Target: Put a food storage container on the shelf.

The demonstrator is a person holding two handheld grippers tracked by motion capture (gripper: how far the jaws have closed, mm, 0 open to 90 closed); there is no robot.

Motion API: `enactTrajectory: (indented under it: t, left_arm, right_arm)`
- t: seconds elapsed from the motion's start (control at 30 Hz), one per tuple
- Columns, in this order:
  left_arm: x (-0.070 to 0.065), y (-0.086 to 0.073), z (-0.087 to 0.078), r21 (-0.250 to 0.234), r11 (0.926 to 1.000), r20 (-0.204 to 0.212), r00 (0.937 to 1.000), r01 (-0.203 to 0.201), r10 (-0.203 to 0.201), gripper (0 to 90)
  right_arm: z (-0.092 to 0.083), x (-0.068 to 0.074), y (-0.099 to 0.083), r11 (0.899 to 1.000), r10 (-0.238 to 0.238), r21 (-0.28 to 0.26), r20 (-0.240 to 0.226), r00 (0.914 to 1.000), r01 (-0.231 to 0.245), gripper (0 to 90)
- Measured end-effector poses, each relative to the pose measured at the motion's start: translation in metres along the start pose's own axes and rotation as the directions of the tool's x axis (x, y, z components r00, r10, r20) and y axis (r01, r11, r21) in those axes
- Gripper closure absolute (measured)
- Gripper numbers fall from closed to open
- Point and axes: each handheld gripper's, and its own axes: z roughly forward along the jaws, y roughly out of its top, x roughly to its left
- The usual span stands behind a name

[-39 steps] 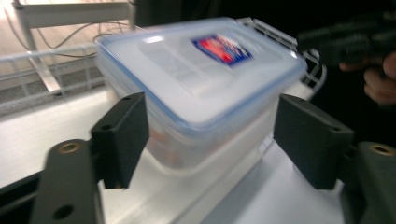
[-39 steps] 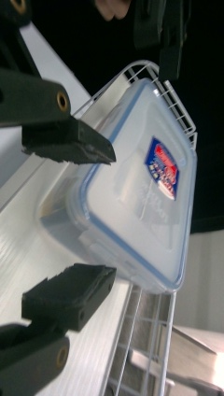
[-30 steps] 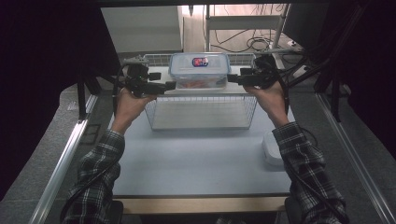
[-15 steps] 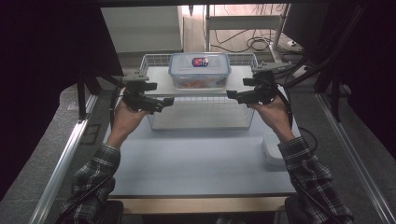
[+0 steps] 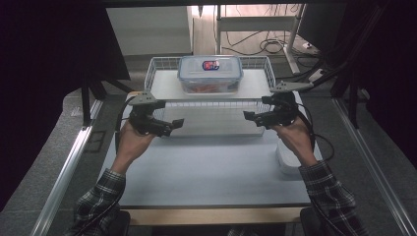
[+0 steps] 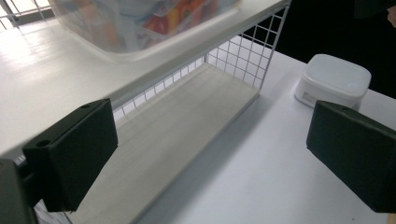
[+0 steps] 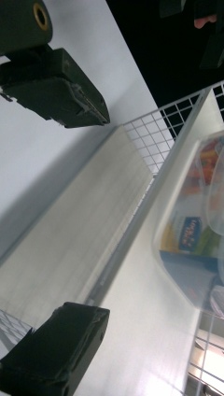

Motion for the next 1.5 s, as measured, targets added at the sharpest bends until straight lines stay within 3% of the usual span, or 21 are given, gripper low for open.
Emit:
enactTrajectory:
  t: [0.17, 0.4, 0.57, 0.73, 1.07, 1.2, 1.33, 1.5]
  left_arm:
    - [-0.012, -0.018, -0.005, -0.009, 1.0, 0.013, 0.9999, 0.0, 0.0, 0.4]
    - [-0.022, -0.039, -0.005, -0.018, 0.9997, -0.004, 0.9999, 0.014, -0.014, 2.1]
    - [-0.03, -0.059, -0.002, 0.004, 0.9998, -0.031, 0.9994, 0.017, -0.017, 2.8]
    - [-0.035, -0.068, -0.001, 0.015, 0.9998, -0.052, 0.9986, 0.015, -0.014, 2.9]
    - [-0.05, -0.093, 0.0, 0.025, 0.9996, -0.057, 0.9983, 0.012, -0.01, 4.8]
    - [-0.057, -0.106, -0.001, 0.019, 0.9998, -0.066, 0.9978, 0.008, -0.007, 5.0]
    - [-0.063, -0.125, 0.006, 0.077, 0.997, -0.062, 0.998, -0.01, 0.014, 4.6]
    - [-0.063, -0.137, 0.01, 0.119, 0.9929, -0.062, 0.998, -0.006, 0.014, 4.5]
  right_arm:
    - [-0.007, 0.005, -0.015, 1.0, 0.008, -0.017, -0.033, 0.9994, -0.009, 5.1]
    - [-0.011, 0.01, -0.034, 1.0, 0.001, -0.023, -0.032, 0.9995, -0.002, 5.1]
    - [-0.012, 0.014, -0.055, 1.0, -0.003, -0.019, -0.032, 0.9995, 0.003, 5.1]
    - [-0.01, 0.016, -0.066, 1.0, -0.004, -0.007, -0.018, 0.9998, 0.004, 4.6]
    - [-0.01, 0.027, -0.096, 1.0, 0.006, -0.01, -0.006, 1.0, -0.006, 5.3]
    - [-0.009, 0.031, -0.108, 0.999, 0.037, -0.005, -0.018, 0.9992, -0.037, 7.2]
    - [0.0, 0.038, -0.127, 0.999, 0.03, 0.041, -0.006, 0.9995, -0.03, 7.2]
    - [0.007, 0.042, -0.139, 0.996, 0.016, 0.084, -0.001, 0.9999, -0.016, 7.2]
